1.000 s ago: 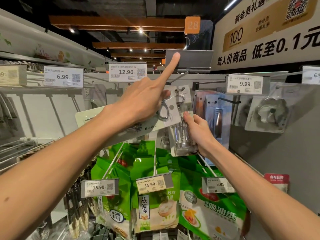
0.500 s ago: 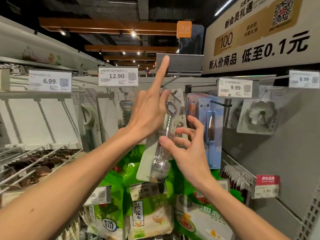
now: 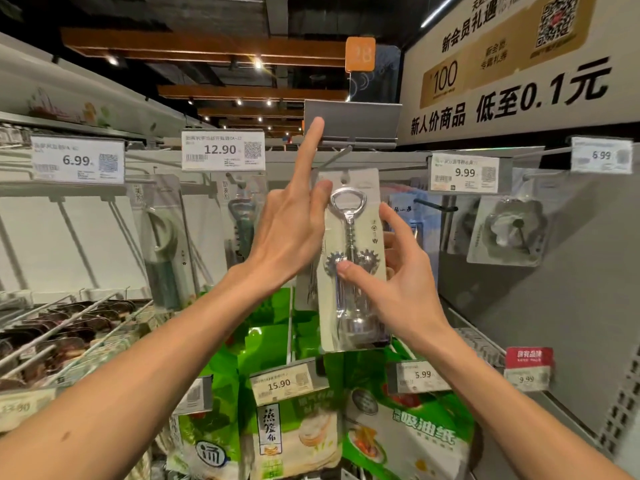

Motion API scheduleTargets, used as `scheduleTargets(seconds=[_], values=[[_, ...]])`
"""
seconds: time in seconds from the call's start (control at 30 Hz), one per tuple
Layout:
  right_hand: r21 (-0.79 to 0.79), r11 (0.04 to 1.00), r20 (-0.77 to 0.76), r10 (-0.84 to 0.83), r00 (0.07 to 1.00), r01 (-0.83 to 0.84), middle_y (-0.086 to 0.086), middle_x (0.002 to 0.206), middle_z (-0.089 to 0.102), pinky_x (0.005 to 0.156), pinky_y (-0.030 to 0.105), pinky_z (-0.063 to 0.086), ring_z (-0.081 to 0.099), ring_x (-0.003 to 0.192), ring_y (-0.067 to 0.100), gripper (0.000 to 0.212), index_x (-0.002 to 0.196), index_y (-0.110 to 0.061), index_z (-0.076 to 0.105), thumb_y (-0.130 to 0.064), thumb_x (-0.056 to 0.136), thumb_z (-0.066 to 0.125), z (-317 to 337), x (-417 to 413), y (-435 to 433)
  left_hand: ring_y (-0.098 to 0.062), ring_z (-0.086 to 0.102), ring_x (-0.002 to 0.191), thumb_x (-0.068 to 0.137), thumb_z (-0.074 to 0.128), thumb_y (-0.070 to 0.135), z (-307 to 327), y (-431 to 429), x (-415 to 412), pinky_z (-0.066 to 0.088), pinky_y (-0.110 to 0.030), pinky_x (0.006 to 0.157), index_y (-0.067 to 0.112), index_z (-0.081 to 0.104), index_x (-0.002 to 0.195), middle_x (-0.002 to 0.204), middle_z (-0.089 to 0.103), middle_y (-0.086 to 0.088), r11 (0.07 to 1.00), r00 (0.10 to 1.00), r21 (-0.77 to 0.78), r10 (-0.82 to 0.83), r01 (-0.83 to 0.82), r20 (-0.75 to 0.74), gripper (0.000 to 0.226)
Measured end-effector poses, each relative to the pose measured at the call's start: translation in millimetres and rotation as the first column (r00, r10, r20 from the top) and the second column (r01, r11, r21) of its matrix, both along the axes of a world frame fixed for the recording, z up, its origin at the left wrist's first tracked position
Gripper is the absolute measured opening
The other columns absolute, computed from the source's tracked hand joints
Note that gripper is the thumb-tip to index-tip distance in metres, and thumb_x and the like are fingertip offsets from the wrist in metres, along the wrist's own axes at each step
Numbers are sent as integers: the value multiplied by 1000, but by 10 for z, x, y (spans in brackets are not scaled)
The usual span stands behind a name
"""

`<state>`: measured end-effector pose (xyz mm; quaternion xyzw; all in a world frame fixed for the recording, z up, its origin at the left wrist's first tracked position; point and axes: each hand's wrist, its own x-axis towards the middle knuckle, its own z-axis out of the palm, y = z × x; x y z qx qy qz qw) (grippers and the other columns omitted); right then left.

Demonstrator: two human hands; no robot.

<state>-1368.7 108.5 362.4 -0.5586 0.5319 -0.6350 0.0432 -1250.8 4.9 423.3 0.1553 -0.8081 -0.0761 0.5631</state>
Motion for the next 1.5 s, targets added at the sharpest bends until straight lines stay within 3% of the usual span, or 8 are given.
scheduleTargets(seconds=[0.13, 0.33, 0.53, 0.77, 1.07, 1.23, 1.33, 1.5], values=[[123, 992, -40, -7, 999, 12, -9, 138, 54, 100, 43, 51, 59, 118, 9, 98, 147, -45, 30, -56, 63, 79, 17, -213, -170, -10, 43, 37, 104, 47, 23, -26, -107, 29, 47, -35, 40, 31, -10, 155, 50, 48, 7, 992, 992, -96, 93, -85, 87, 77], [166, 986, 11, 31, 999, -32, -12, 118, 66, 99, 41, 52, 65, 105, 1, 90, 150, -35, 30, -24, 78, 82, 29, -292, -366, -11, 54, 48, 92, 69, 26, 5, -230, 72, 58, -37, 56, 33, -21, 150, 61, 56, 2, 962, 952, -204, 224, -182, 209, 107], [139, 988, -4, -72, 997, 72, -5, 129, 62, 99, 46, 50, 59, 117, 13, 92, 144, -45, 26, -52, 69, 80, -69, -125, -530, 3, 41, 50, 83, 79, 13, -1, -401, 99, 48, -26, 57, 36, -20, 147, 67, 38, 16, 949, 945, -273, 227, -160, 236, 120], [97, 971, -23, -216, 976, 217, 0, 132, 56, 100, 48, 48, 57, 116, 23, 90, 144, -34, 31, -38, 72, 84, -69, -49, -643, -19, 56, 72, 83, 75, 1, -81, -509, 30, 57, -42, 65, 64, -30, 135, 88, 55, -5, 973, 980, -228, 78, -34, 185, 133], [237, 921, -158, -277, 948, 309, 8, 136, 48, 102, 50, 46, 52, 122, 26, 93, 150, -27, 27, -44, 75, 80, 52, -15, -488, -21, 58, 69, 86, 72, 1, -71, -357, 49, 58, -43, 69, 56, -32, 139, 83, 58, -9, 980, 972, -181, 120, -83, 204, 129], [301, 895, -235, -266, 935, 330, 6, 121, 55, 97, 44, 49, 57, 109, 22, 65, 138, -25, 44, -36, 82, 76, -121, 213, 48, -26, 64, 82, 92, 66, 19, -143, 80, 409, 54, -41, 82, 30, 14, 156, 91, 67, -12, 978, 928, -130, 198, -164, 314, 83], [310, 904, -267, -214, 940, 294, -3, 87, 62, 81, 42, 52, 57, 79, 14, 32, 109, -21, 60, -35, 83, 74, -299, 475, 494, -32, 66, 84, 92, 61, 33, -382, 336, 851, 54, -45, 77, 23, 64, 103, 83, 71, -7, 972, 874, -61, 230, -226, 428, 15], [275, 932, -347, -133, 928, 237, -7, 59, 50, 60, 33, 40, 48, 57, 9, 21, 79, -22, 56, -35, 83, 72, -658, 1127, 1249, -29, 52, 64, 90, 62, 45, -791, 1002, 1701, 44, -36, 60, 22, 46, 60, 55, 52, 3, 953, 771, 75, 191, -295, 607, 41]])
